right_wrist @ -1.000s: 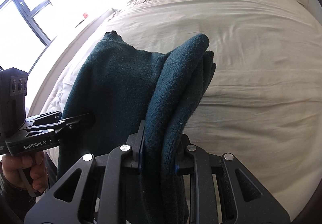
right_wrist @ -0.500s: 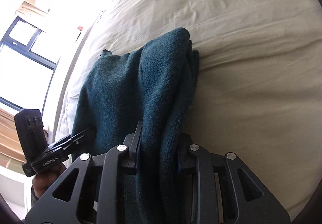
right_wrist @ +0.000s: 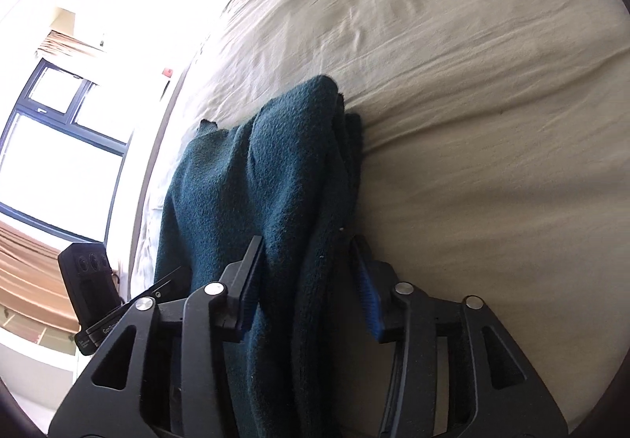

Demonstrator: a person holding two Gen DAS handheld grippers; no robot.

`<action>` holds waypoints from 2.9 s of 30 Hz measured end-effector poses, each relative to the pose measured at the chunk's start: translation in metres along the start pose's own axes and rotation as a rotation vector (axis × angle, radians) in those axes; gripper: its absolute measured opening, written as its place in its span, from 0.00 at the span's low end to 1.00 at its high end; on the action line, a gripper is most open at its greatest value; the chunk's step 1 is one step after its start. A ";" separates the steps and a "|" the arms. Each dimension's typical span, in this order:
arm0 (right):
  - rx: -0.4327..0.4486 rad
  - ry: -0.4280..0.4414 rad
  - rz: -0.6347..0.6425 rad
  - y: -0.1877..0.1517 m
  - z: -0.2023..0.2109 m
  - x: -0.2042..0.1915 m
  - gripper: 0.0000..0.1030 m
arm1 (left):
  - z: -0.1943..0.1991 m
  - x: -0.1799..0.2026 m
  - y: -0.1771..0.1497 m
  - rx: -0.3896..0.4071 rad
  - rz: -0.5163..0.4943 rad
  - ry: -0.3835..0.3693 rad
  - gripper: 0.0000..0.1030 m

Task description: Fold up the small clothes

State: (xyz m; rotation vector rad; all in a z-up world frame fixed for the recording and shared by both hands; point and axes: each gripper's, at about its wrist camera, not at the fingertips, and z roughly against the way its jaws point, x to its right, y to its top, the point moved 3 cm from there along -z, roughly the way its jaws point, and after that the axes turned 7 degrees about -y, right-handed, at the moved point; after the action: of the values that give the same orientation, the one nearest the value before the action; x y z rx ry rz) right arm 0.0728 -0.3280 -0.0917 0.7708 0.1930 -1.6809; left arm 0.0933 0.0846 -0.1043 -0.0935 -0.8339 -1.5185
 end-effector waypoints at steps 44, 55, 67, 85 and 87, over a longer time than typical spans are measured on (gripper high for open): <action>-0.015 0.163 0.053 -0.036 -0.006 -0.031 0.40 | -0.029 0.050 0.027 0.090 -0.217 0.037 0.61; 0.214 -0.009 0.146 -0.046 0.085 -0.037 0.44 | 0.065 0.082 0.006 0.342 -0.284 0.145 0.94; 0.795 -0.218 0.342 -0.075 0.227 -0.122 0.98 | 0.226 0.148 -0.023 0.901 -0.386 0.371 1.00; 0.649 -0.249 0.417 -0.105 0.240 -0.173 1.00 | 0.178 0.127 -0.031 0.511 -0.341 0.438 1.00; 0.611 -0.279 0.392 -0.104 0.227 -0.168 1.00 | 0.156 0.117 -0.033 0.424 -0.308 0.452 1.00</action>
State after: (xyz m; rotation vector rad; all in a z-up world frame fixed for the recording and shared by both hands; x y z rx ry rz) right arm -0.0990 -0.2810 0.1504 0.9320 -0.6567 -1.4488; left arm -0.0203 0.0684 0.0565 0.6934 -0.8038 -1.5284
